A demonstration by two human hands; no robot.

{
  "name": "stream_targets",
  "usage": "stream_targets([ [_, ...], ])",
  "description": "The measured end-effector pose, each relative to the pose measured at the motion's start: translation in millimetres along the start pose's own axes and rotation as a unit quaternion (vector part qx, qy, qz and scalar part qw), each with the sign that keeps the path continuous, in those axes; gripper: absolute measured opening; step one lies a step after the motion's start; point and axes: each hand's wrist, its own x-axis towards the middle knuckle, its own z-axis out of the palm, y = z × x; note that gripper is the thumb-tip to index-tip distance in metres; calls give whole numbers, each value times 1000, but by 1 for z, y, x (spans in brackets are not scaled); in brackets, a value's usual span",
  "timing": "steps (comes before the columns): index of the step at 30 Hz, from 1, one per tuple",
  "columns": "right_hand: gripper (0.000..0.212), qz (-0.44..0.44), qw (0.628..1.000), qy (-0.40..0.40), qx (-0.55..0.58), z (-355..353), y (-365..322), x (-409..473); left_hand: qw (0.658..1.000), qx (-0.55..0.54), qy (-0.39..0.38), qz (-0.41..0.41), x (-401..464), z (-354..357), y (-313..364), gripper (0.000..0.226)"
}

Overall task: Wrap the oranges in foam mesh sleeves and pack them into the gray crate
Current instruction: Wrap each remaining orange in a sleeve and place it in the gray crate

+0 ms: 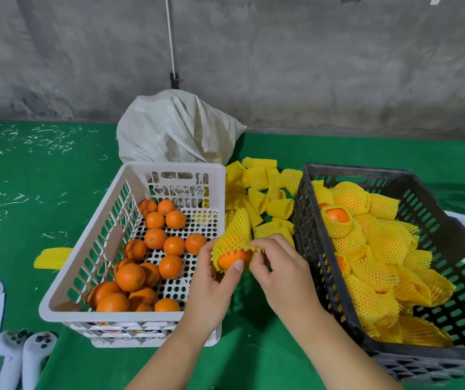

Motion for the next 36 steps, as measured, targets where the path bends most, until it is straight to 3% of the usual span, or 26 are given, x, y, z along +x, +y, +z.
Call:
stream_targets([
  [4, 19, -42, 999, 6, 12, 8, -13, -12, 999, -1, 33, 10, 3, 1, 5, 34],
  [7, 40, 70, 994, -43, 70, 13, -14, -15, 999, -48, 4, -21, 3, -4, 6, 41],
  [9, 54, 107, 984, -91, 109, 13, -14, -15, 996, -69, -21, -43, 4, -9, 7, 59],
  [11, 53, 65, 986, -108, 112, 12, -14, -13, 995, -72, -50, -52, 5, -11, 8, 66],
  [14, 48, 27, 990, -90, 102, 9, -10, -9, 995, -78, -59, -36, 3, -9, 9, 51],
  [22, 26, 2, 998, 2, 70, 23, -13, -23, 987, -134, 38, -77, 10, -6, 4, 49],
  [25, 39, 74, 992, -24, 102, 29, -20, -27, 986, -138, 26, -95, 11, -9, 2, 51],
  [27, 59, 139, 979, -68, 134, 29, -19, -24, 984, -139, -24, -113, 10, -13, 0, 54],
  [29, 71, 144, 977, -98, 122, 29, -15, -23, 983, -136, -66, -102, 9, -15, -1, 63],
  [32, 67, 132, 983, -88, 92, 24, -11, -18, 992, -98, -57, -64, 8, -12, -2, 66],
  [36, 48, 74, 993, -18, 95, 21, -10, -19, 996, -74, 26, -38, 8, -5, -1, 56],
])
